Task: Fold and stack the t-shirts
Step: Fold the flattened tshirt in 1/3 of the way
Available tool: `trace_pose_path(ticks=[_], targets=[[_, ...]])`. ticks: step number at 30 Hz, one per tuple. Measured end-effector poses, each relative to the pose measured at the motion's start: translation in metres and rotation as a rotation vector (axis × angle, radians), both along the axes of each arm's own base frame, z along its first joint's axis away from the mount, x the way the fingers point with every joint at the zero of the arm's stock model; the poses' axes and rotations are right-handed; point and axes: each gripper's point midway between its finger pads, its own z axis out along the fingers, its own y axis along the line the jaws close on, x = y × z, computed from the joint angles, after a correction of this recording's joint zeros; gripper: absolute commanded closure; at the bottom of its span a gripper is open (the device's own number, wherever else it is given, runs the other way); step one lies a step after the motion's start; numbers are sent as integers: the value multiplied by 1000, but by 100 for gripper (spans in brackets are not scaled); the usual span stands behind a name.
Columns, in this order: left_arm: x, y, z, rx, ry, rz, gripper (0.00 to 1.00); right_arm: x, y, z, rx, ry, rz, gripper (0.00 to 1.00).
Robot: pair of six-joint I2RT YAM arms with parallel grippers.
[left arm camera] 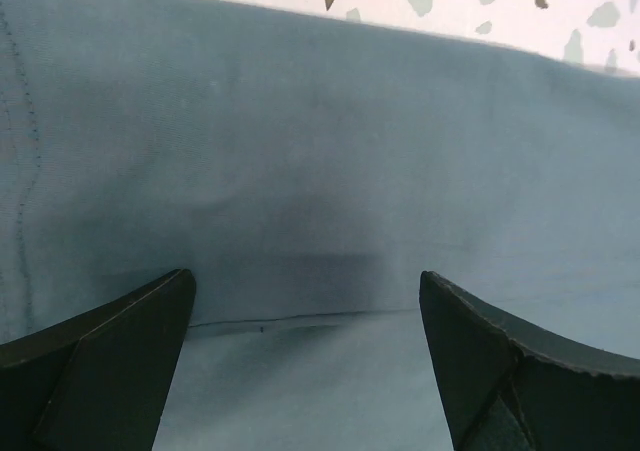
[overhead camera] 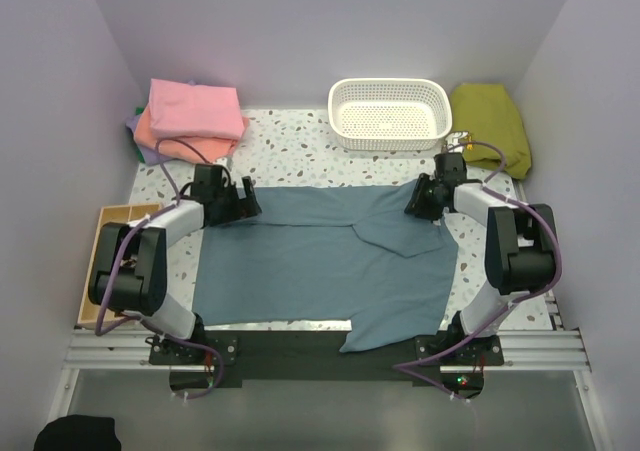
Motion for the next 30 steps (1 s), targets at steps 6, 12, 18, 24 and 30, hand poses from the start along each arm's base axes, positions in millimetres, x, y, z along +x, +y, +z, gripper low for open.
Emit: trace_pose_path(ticks=[6,12,18,24,30], targets=[[-5,4,16,6,-48,21,0,0,0,5,-1,-12,0,57],[33,-3,49,-23,-157,17,0,16,0,30,1,-77,-1,57],[65,-9,47,-38,-197,8,0,49,1,36,-2,-110,-4,57],[53,-6,-1,-18,-84,16,0,59,-14,2,-80,-22,-54,58],[59,4,-2,0,-100,50,0,67,-35,-1,-155,-9,-130,57]])
